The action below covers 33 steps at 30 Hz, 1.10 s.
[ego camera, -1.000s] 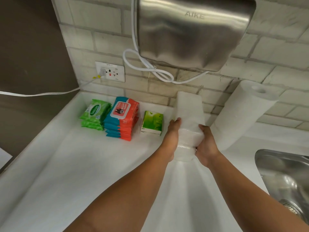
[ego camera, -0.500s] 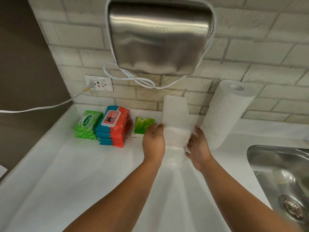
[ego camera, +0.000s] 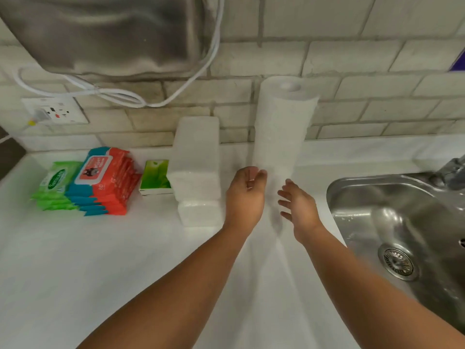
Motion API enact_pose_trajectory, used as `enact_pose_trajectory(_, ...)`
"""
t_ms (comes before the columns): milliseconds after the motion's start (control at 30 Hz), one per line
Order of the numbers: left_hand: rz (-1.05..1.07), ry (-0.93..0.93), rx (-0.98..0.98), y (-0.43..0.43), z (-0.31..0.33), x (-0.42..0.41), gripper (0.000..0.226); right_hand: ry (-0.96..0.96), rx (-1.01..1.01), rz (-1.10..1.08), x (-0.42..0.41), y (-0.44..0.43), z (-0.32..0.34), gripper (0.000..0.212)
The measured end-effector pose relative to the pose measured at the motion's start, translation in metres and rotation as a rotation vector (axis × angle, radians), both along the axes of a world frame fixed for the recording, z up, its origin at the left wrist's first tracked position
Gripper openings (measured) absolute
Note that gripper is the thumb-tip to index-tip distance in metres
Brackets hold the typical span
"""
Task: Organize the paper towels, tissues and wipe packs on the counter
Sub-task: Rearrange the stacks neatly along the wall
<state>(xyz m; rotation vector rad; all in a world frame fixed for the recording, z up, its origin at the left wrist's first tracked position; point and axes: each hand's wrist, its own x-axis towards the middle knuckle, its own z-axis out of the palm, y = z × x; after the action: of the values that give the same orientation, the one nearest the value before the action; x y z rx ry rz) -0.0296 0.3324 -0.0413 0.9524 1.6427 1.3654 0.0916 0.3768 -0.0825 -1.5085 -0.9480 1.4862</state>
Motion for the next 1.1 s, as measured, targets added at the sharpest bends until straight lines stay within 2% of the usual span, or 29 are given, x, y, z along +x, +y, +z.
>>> enact_pose_trajectory(133, -0.02, -0.054, -0.126, 0.056, -0.001, 0.014, 0.072, 0.017, -0.002, 0.039, 0.017, 0.039, 0.012, 0.06)
enact_pose_trajectory(200, 0.029, -0.17, -0.125, 0.083, -0.006, 0.013, 0.095, 0.052, -0.001, 0.051, 0.023, 0.061, 0.02, 0.068)
enact_pose_trajectory(233, 0.055, -0.252, -0.118, 0.095, -0.011, 0.011, 0.1, 0.077, 0.001, 0.059, 0.025, 0.072, 0.024, 0.07)
enact_pose_trajectory(300, 0.058, -0.382, -0.099, 0.109, -0.015, 0.011, 0.085, 0.116, 0.002, 0.092, 0.028, 0.092, 0.027, 0.076)
enact_pose_trajectory(367, 0.0, -0.413, -0.079, 0.114, -0.015, 0.014, 0.067, 0.139, 0.006, 0.136, 0.027, 0.107, 0.027, 0.083)
enact_pose_trajectory(433, -0.067, -0.42, -0.054, 0.122, -0.02, 0.015, 0.061, 0.177, 0.017, 0.181, 0.023, 0.118, 0.025, 0.078)
enact_pose_trajectory(533, -0.048, -0.404, -0.056, 0.129, -0.02, 0.012, 0.068, 0.234, -0.002, 0.196, 0.015, 0.129, 0.026, 0.069)
enact_pose_trajectory(733, -0.058, -0.436, 0.041, 0.14, -0.021, 0.01, 0.089, 0.292, 0.052, 0.202, 0.008, 0.132, 0.026, 0.066)
enact_pose_trajectory(900, -0.09, -0.415, 0.059, 0.123, -0.02, 0.018, 0.085, 0.316, 0.075, 0.224, 0.017, 0.111, 0.023, 0.072)
enact_pose_trajectory(1100, -0.068, -0.434, 0.044, 0.08, -0.021, 0.028, 0.078, 0.326, 0.1, 0.244, 0.026, 0.064, 0.032, 0.062)
